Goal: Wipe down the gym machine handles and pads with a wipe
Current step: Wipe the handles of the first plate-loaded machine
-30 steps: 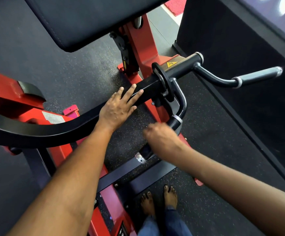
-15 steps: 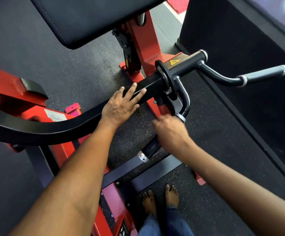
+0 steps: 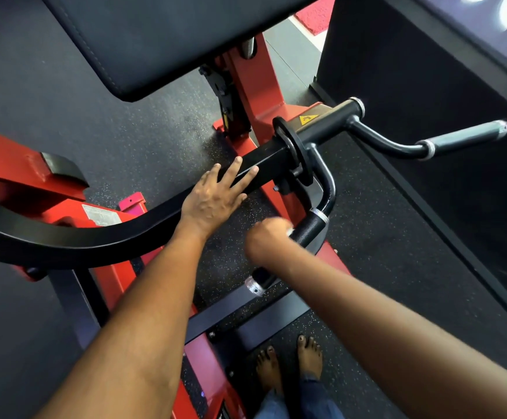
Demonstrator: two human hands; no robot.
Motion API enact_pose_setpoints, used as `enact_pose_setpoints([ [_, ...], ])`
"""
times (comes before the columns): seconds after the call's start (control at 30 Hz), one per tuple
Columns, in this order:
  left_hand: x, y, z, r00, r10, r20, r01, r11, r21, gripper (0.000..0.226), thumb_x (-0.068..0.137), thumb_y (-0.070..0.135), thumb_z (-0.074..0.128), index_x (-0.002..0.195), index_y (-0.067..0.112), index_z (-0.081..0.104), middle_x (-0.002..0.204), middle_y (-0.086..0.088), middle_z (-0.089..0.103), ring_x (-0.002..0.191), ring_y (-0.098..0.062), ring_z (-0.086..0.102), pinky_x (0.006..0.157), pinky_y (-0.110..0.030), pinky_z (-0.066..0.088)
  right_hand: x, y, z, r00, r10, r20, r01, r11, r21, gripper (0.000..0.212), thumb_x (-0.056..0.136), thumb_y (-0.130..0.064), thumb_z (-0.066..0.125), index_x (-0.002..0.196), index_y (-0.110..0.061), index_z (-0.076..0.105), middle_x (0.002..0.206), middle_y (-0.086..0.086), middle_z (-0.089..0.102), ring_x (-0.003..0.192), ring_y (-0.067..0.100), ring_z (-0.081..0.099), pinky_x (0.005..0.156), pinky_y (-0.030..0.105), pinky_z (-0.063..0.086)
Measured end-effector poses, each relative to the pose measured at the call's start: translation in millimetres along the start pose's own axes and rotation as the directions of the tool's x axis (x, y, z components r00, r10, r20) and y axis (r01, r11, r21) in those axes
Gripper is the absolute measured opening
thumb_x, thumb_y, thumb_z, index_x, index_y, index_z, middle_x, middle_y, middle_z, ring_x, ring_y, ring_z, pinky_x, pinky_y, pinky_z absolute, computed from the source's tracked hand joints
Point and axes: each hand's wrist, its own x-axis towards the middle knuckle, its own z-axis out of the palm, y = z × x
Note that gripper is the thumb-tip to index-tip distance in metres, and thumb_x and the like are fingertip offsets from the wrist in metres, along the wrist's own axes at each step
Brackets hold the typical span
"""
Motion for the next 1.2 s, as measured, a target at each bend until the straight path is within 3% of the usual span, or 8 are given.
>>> enact_pose_setpoints([
  [0.13,0,1,1,1.0,0.001,-0.006,-0.001,1.0,-0.001,0.052,0.099,0.038,0.029,0.149,0.025,0.022,0.144,-0.013,0.048,0.105,-0.04,0.062,0.075,-0.044,0.058,3,-29,17,0.953,-0.295,0.075,0.276,0.941,0.196,0.036,0.089,-0.004,0.044,0.122,-0.002,0.058,0.109,0.01,0.064,0.103,0.025,0.058,0.078,0.031,0.049],
  [0.3,0,1,0,1.0,0.003,-0.014,-0.003,1.0,0.014,0.051,0.099,0.039,0.028,0.149,0.026,0.023,0.144,-0.012,0.047,0.105,-0.038,0.062,0.075,-0.043,0.057,-4,4,33,0.968,-0.018,-0.249,0.078,0.97,0.231,0.024,0.096,-0.01,0.043,0.114,-0.006,0.06,0.112,0.009,0.063,0.103,0.026,0.06,0.078,0.031,0.045],
  [0.5,-1,1,2,1.0,0.009,-0.02,-0.009,1.0,0.013,0.051,0.099,0.038,0.029,0.149,0.026,0.022,0.144,-0.011,0.048,0.105,-0.037,0.062,0.076,-0.043,0.057,-36,5,100,0.689,-0.391,-0.61,0.57,0.812,0.123,0.023,0.085,-0.012,0.047,0.096,-0.011,0.067,0.098,0.007,0.065,0.098,0.027,0.063,0.089,0.036,0.051],
  [0.67,-1,2,1,1.0,0.003,-0.022,-0.003,1.0,0.009,0.052,0.099,0.038,0.028,0.149,0.026,0.021,0.144,-0.011,0.047,0.107,-0.037,0.062,0.079,-0.043,0.057,-31,52,104,0.562,0.263,-0.784,0.226,0.863,0.452,0.026,0.087,0.002,0.054,0.11,0.002,0.065,0.114,0.017,0.065,0.115,0.034,0.057,0.102,0.043,0.043],
  [0.83,-1,1,2,1.0,0.009,-0.025,-0.009,1.0,0.014,0.052,0.099,0.038,0.028,0.149,0.025,0.021,0.144,-0.012,0.048,0.106,-0.038,0.062,0.077,-0.042,0.057,-36,13,111,0.519,-0.463,-0.718,0.57,0.814,-0.113,0.036,0.086,-0.013,0.038,0.101,-0.011,0.071,0.107,0.008,0.069,0.104,0.025,0.064,0.097,0.036,0.048],
  [1.0,-1,1,2,0.999,0.015,-0.03,-0.014,1.0,0.025,0.052,0.1,0.039,0.029,0.149,0.026,0.021,0.145,-0.012,0.047,0.107,-0.037,0.062,0.077,-0.043,0.058,-9,64,82,0.583,0.253,-0.772,0.163,0.894,0.416,0.017,0.069,0.007,0.066,0.079,-0.007,0.063,0.079,0.01,0.06,0.08,0.033,0.06,0.078,0.039,0.048],
  [1.13,-1,2,3,0.999,0.015,-0.045,-0.014,0.999,0.03,0.051,0.1,0.038,0.029,0.149,0.025,0.022,0.145,-0.011,0.047,0.106,-0.037,0.062,0.076,-0.042,0.057,-32,14,108,0.568,-0.046,-0.822,0.332,0.926,0.177,0.019,0.078,-0.005,0.055,0.091,-0.009,0.068,0.093,0.007,0.065,0.092,0.028,0.061,0.092,0.037,0.045],
  [1.2,-2,2,3,0.999,0.019,-0.048,-0.017,0.999,0.036,0.051,0.1,0.038,0.028,0.149,0.026,0.021,0.145,-0.011,0.047,0.107,-0.037,0.062,0.075,-0.042,0.057,-49,11,126,0.577,0.0,-0.817,0.463,0.824,0.327,0.032,0.092,-0.018,0.041,0.102,-0.009,0.069,0.11,0.004,0.065,0.109,0.021,0.058,0.099,0.028,0.041],
])
